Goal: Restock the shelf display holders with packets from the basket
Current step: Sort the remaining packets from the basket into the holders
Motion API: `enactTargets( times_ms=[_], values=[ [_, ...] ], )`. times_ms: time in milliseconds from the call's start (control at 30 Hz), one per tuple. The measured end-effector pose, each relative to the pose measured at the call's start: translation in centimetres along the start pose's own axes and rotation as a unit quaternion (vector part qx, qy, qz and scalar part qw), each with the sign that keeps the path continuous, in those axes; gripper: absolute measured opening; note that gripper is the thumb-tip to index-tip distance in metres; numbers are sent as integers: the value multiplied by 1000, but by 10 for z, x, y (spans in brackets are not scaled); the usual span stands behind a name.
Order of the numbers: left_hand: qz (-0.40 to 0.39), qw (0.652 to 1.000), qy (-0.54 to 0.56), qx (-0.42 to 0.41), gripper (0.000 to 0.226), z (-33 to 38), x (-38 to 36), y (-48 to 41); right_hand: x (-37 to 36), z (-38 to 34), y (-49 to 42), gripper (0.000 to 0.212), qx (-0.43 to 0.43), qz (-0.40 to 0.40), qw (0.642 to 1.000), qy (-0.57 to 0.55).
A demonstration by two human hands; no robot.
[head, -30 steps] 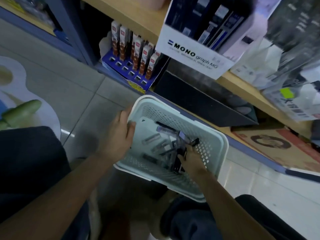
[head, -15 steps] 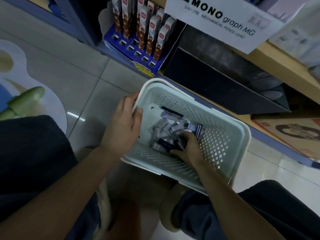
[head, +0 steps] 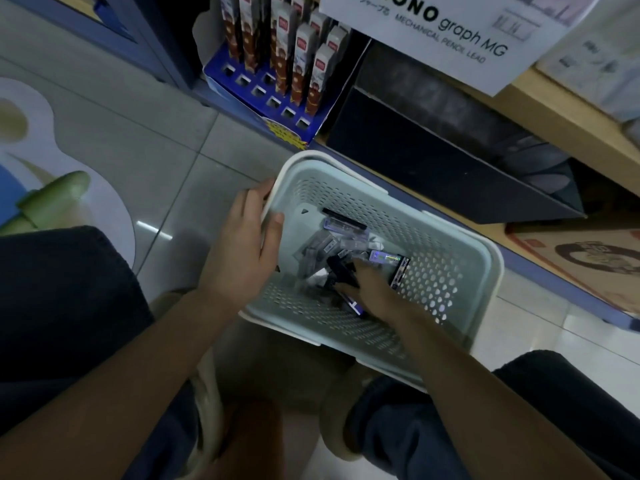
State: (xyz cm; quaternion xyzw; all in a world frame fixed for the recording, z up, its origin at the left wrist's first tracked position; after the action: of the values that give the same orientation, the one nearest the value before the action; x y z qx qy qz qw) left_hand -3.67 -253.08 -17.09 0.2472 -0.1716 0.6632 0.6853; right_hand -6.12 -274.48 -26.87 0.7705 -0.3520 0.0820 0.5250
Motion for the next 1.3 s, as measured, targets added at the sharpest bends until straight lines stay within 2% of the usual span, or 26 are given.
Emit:
enactTargets(
  times_ms=[100, 200, 267, 300, 367, 400, 467, 500, 567, 633, 733, 833, 933, 1000, 1100, 1200, 1300],
  values=[
    [19, 1000, -17, 8, 42, -1, 1, 1, 16, -21, 9, 39, 21, 3, 999, -44],
    [67, 990, -116, -53, 39, 7, 3, 8, 38, -49, 26, 27, 57, 20, 987, -151],
    [59, 988, -113, -88, 31, 18, -2, 18, 52, -69, 41, 24, 63, 20, 968, -242],
    [37, 994, -73, -74, 29, 26, -6, 23, 58, -79, 48, 25, 65, 18, 955, -289],
    [-8, 998, 51, 22, 35, 43, -15, 31, 68, -95, 62, 23, 72, 17, 927, -369],
    [-35, 986, 134, 93, 38, 49, -19, 33, 72, -101, 69, 20, 76, 15, 915, -397],
    [-96, 925, 306, 205, 46, 56, -26, 33, 77, -110, 79, 16, 86, 13, 902, -422],
    [-114, 900, 350, 233, 52, 58, -28, 30, 77, -112, 84, 16, 94, 18, 904, -417],
    [-141, 872, 385, 267, 62, 64, -26, 27, 79, -117, 92, 18, 111, 32, 917, -382],
    [-139, 863, 396, 282, 54, 70, -22, 27, 79, -123, 98, 30, 123, 43, 936, -327],
    [-134, 876, 370, 278, 48, 74, -20, 27, 72, -129, 105, 52, 134, 41, 948, -284],
    [-131, 883, 330, 307, 39, 71, -20, 27, 61, -130, 108, 66, 130, 13, 938, -322],
    [-116, 888, 329, 298, 30, 70, -15, 27, 55, -127, 108, 78, 135, -16, 919, -370],
    [-97, 894, 341, 276, 22, 71, -10, 26, 59, -126, 108, 79, 160, -26, 905, -393],
    [-68, 914, 320, 240, 8, 68, -2, 20, 67, -112, 95, 55, 186, 36, 895, -404],
    [-45, 942, 260, 207, 13, 59, 6, 13, 60, -73, 59, 37, 139, 140, 952, -236],
    [-7, 953, 241, 182, 15, 48, 14, 7, 36, -33, 25, 47, 89, 83, 991, -49]
  ],
)
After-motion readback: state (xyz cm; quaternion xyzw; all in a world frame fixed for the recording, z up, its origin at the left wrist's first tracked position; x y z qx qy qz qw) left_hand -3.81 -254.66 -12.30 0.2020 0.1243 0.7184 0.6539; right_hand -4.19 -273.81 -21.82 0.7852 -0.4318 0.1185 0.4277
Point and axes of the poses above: each hand's wrist, its own y-axis away from the middle knuckle, its own x-axis out of the back of the hand, z = x × y, the point moved 1 cm from there along -y, towards the middle knuckle, and after that the axes turned 1 degree about y, right-handed, at the moved point
